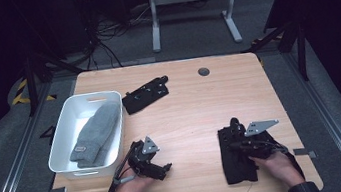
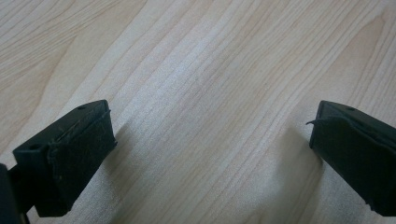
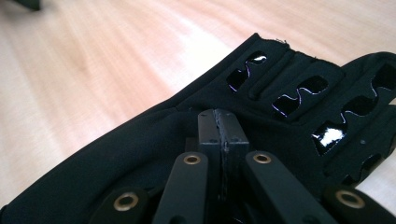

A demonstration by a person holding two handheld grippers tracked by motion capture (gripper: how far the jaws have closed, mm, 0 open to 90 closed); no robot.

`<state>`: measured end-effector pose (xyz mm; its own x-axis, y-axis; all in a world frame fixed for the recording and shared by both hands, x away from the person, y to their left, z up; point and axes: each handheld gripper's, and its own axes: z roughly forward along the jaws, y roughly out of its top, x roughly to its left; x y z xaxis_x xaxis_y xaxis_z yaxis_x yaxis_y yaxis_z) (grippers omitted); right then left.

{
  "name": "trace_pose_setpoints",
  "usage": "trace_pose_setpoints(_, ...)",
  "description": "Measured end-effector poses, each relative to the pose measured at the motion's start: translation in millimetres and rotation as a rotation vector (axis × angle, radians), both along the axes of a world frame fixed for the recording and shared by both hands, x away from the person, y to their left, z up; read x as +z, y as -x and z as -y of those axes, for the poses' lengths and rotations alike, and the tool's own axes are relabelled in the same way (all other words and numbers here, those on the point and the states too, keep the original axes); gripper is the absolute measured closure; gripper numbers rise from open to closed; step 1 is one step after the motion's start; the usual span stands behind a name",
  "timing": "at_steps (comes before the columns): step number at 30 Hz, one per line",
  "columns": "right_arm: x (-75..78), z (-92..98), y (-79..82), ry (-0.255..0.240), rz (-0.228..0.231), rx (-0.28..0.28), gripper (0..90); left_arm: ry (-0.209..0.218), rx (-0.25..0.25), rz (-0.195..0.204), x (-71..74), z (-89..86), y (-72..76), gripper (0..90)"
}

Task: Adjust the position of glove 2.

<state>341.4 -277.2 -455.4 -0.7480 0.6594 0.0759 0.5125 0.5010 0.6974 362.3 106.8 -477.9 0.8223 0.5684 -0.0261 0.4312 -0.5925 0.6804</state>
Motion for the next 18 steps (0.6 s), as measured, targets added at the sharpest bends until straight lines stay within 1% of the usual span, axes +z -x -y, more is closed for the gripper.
trace_pose_setpoints(2,-0.1,-0.2,7.4,0.0,-0.003,0.014,90.0,0.0,0.0,0.0,0.0,0.0,0.0,0.2)
trace_pose_setpoints(3,-0.1,-0.2,7.4,0.0,-0.003,0.014,90.0,0.0,0.0,0.0,0.0,0.0,0.0,0.2)
trace_pose_setpoints(4,0.0,-1.0,12.9,-0.002,-0.003,0.022,90.0,0.0,0.0,0.0,0.0,0.0,0.0,0.2)
trace_pose_setpoints(7,1.3,-1.2,13.8,0.004,0.01,0.029,89.9,0.0,0.0,0.0,0.0,0.0,0.0,0.2)
trace_pose_setpoints(8,2.8,-0.3,13.2,0.007,0.024,0.026,85.7,0.0,0.0,0.0,0.0,0.0,0.0,0.2)
trace_pose_setpoints(9,6.7,4.4,10.1,-0.022,0.038,0.011,79.8,0.0,0.0,0.0,0.0,0.0,-0.1,0.2)
trace_pose_setpoints(10,8.8,8.1,8.0,-0.029,0.054,-0.01,75.6,0.0,0.0,0.0,0.0,0.0,-0.1,0.2)
trace_pose_setpoints(11,10.2,11.3,6.4,-0.025,0.065,-0.032,73.2,0.0,0.0,0.0,0.0,0.1,-0.1,0.2)
trace_pose_setpoints(13,11.8,21.1,1.2,-0.014,0.089,-0.095,63.5,0.0,-0.001,-0.001,0.0,0.1,-0.3,0.2)
trace_pose_setpoints(14,12.2,28.3,-2.1,-0.012,0.103,-0.131,60.6,0.0,-0.003,-0.001,0.0,0.1,-0.4,0.2)
trace_pose_setpoints(15,11.6,34.0,-5.2,0.0,0.11,-0.157,56.3,-0.001,-0.003,0.0,0.0,0.1,-0.4,0.2)
trace_pose_setpoints(16,10.2,39.4,-8.2,0.024,0.12,-0.19,51.7,-0.001,-0.003,-0.001,0.0,0.1,-0.4,0.2)
trace_pose_setpoints(17,8.5,45.2,-11.5,0.037,0.123,-0.217,48.9,-0.001,-0.004,0.0,0.1,0.1,-0.5,0.2)
trace_pose_setpoints(18,7.0,50.7,-14.2,0.039,0.121,-0.242,46.2,0.0,-0.001,-0.001,0.0,0.2,-0.3,0.2)
